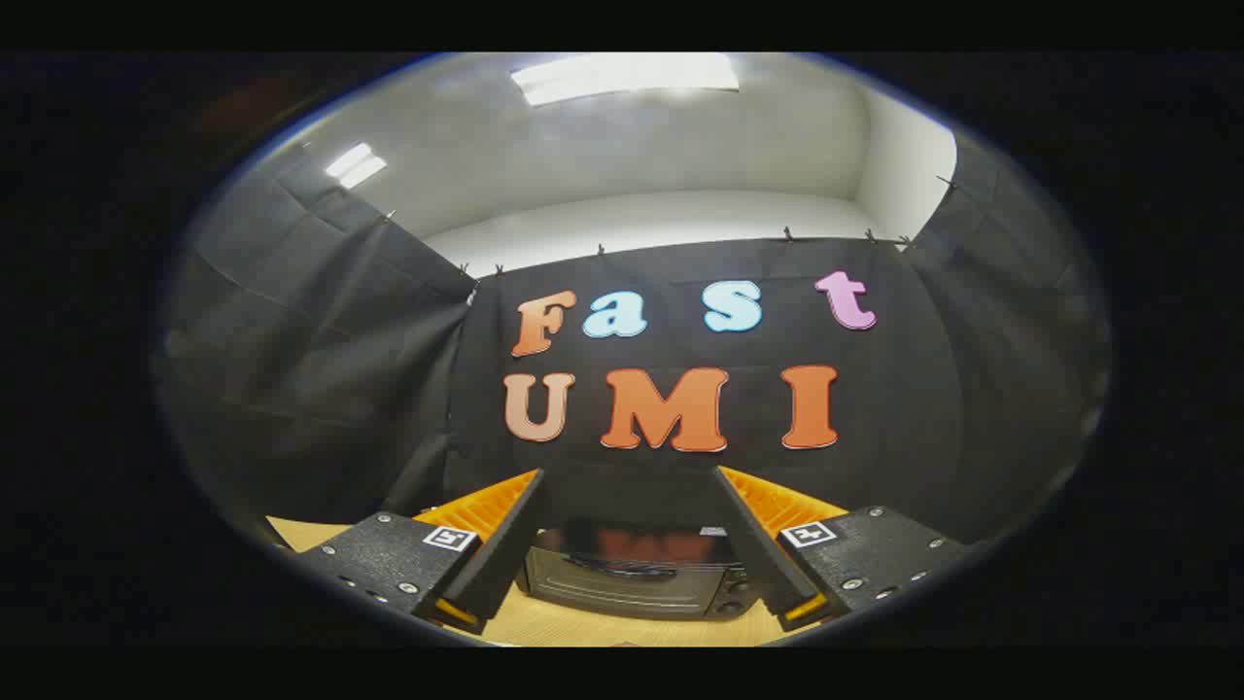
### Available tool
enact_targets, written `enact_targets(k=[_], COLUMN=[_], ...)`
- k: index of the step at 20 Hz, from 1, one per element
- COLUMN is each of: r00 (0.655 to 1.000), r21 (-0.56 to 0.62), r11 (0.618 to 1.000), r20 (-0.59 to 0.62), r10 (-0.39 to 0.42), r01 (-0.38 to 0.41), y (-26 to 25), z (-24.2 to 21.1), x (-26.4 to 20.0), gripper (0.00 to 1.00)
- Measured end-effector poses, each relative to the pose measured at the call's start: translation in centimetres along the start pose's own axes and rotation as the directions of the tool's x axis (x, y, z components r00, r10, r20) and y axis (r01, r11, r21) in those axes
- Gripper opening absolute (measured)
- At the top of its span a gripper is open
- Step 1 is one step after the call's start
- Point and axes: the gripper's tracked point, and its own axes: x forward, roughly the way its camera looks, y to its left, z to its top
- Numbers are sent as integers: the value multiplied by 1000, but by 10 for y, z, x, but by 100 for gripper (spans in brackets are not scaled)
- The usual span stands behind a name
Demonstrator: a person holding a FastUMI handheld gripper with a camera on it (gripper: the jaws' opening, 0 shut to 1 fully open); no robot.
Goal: Open the toaster oven, put the food inside, and close the toaster oven door.
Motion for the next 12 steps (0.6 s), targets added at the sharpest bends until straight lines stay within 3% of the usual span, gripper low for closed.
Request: enact_targets(k=[12], r00=[1000], r21=[16], r11=[1000], r20=[1], r10=[3], r01=[-3], y=[-2], z=[-3], x=[3], gripper=[98])
